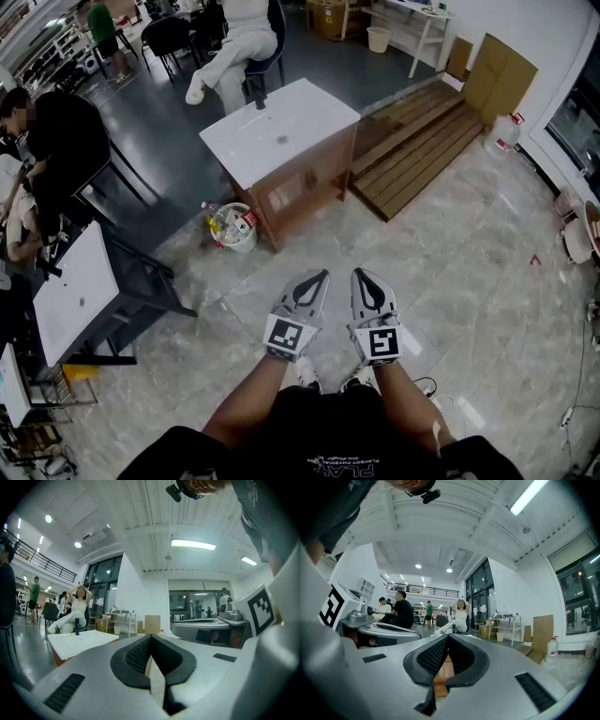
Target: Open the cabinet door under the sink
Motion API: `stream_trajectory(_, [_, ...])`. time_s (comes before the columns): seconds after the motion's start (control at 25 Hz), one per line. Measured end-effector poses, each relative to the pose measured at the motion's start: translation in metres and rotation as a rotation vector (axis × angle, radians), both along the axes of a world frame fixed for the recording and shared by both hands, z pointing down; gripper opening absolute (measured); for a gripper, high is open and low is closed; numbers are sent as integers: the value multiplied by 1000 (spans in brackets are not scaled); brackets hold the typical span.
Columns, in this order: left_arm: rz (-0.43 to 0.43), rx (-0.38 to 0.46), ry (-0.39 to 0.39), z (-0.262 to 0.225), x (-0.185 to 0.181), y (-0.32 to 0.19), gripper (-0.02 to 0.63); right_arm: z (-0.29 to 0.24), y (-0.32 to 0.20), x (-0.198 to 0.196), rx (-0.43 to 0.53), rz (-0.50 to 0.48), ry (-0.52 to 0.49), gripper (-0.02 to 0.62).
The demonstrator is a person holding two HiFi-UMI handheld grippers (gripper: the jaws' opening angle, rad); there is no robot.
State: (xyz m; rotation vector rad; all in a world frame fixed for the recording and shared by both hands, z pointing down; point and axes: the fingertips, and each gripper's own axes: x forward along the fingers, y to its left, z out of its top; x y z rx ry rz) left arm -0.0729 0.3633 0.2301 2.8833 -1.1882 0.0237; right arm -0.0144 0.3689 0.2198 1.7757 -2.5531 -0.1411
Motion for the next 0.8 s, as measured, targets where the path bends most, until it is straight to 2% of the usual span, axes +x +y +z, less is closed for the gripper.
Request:
stream_trajectory(0.12, [-3, -1, 9, 3, -9, -2, 14, 1, -5, -12, -15, -1, -23, 23])
stream_trajectory(0.32, [5, -4, 19, -5, -20, -5, 14, 2, -11, -25, 0, 3, -3, 23])
stream_trajectory(0.48, [-3, -7, -6, 7, -30, -13, 14, -6, -18, -25, 28, 20, -30, 23])
stream_trajectory(0.6, [-1, 15, -11, 7, -27, -17, 14, -10, -22, -25, 42, 5, -35, 23])
stream_trajectory(0.8, [14, 40, -7, 3, -10, -36, 14, 1, -44, -16, 2, -34, -29, 23])
